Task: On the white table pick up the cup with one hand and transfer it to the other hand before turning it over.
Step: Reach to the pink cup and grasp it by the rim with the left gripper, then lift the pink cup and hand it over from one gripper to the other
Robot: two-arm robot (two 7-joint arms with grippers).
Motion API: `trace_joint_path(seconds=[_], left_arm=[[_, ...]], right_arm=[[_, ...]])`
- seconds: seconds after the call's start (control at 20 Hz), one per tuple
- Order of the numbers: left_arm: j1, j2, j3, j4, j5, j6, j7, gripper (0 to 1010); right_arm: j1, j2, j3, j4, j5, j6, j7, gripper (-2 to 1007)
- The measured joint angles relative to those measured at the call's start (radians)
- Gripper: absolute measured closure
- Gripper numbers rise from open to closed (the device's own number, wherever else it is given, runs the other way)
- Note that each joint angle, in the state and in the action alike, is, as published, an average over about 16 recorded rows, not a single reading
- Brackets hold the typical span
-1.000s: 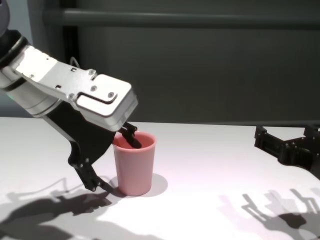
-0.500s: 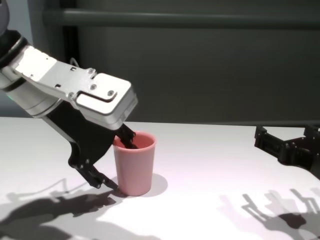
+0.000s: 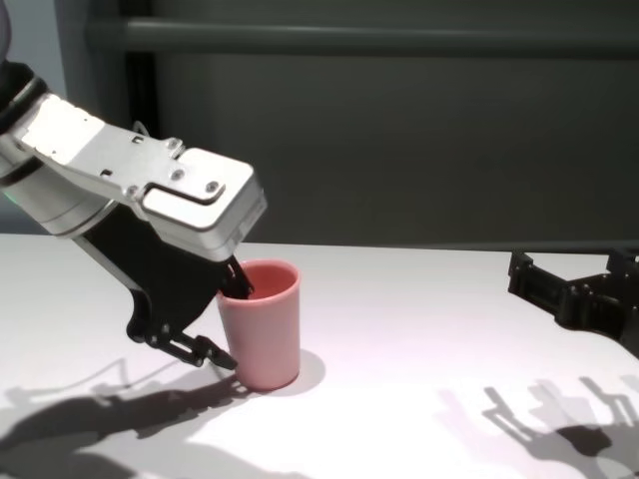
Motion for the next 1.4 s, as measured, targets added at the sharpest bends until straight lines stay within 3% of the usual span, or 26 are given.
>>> trace_joint_path(seconds=[0.4,0.75,1.05,1.4], left_arm=[[0.003,0.011,0.004,-0.002,-0.032,0.006,0.014,826],[0.022,0.021,-0.02,-0.008,-0.092,0.008,0.056,942],[0.054,0.025,-0.066,-0.011,-0.181,0.003,0.111,961],[0.1,0.01,-0.137,0.002,-0.33,-0.015,0.17,961]], right_arm=[[0.0,0.0,0.0,0.0,0.0,0.0,0.0,3],[0.0,0.0,0.0,0.0,0.0,0.0,0.0,3],[0.0,0.0,0.0,0.0,0.0,0.0,0.0,3],[0.0,0.0,0.0,0.0,0.0,0.0,0.0,3]])
